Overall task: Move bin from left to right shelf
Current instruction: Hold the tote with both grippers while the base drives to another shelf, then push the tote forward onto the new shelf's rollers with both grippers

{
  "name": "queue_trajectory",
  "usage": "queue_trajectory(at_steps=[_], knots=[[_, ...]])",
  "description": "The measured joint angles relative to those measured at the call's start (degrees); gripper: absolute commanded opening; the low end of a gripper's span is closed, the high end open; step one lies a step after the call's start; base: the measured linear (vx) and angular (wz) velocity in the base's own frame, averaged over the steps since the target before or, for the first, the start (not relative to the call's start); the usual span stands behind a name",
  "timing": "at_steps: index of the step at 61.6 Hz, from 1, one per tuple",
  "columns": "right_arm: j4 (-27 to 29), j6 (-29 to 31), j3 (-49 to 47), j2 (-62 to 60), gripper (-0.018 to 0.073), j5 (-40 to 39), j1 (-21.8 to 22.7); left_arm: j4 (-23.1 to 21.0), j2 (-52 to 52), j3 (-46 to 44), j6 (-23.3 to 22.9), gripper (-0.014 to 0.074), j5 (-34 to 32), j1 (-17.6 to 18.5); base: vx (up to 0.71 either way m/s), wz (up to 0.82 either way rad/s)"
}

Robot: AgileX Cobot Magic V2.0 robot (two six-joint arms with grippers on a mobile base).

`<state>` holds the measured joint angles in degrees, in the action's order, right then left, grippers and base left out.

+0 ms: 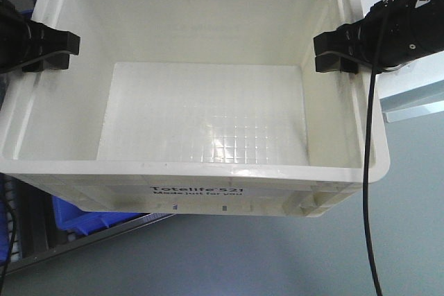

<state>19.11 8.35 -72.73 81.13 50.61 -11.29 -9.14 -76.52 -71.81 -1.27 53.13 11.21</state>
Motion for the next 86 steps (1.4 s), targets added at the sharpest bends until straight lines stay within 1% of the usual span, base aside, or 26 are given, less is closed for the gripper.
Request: queue_trajectory(at_steps=[38,66,86], knots=[[0.0,0.0,0.0,0.0,-0.0004,0.0,0.0,0.1,0.0,0.0,0.0,-0.0005,0.4,0.0,0.02,0.42],[0.0,0.0,0.0,0.0,-0.0004,0.1,0.0,0.1,0.0,0.0,0.0,-0.0005,0.4,0.0,0.08,0.21],[0.0,0.0,0.0,0.0,-0.0004,0.1,0.0,0.1,0.0,0.0,0.0,-0.0005,0.4,0.0,0.15,0.08]])
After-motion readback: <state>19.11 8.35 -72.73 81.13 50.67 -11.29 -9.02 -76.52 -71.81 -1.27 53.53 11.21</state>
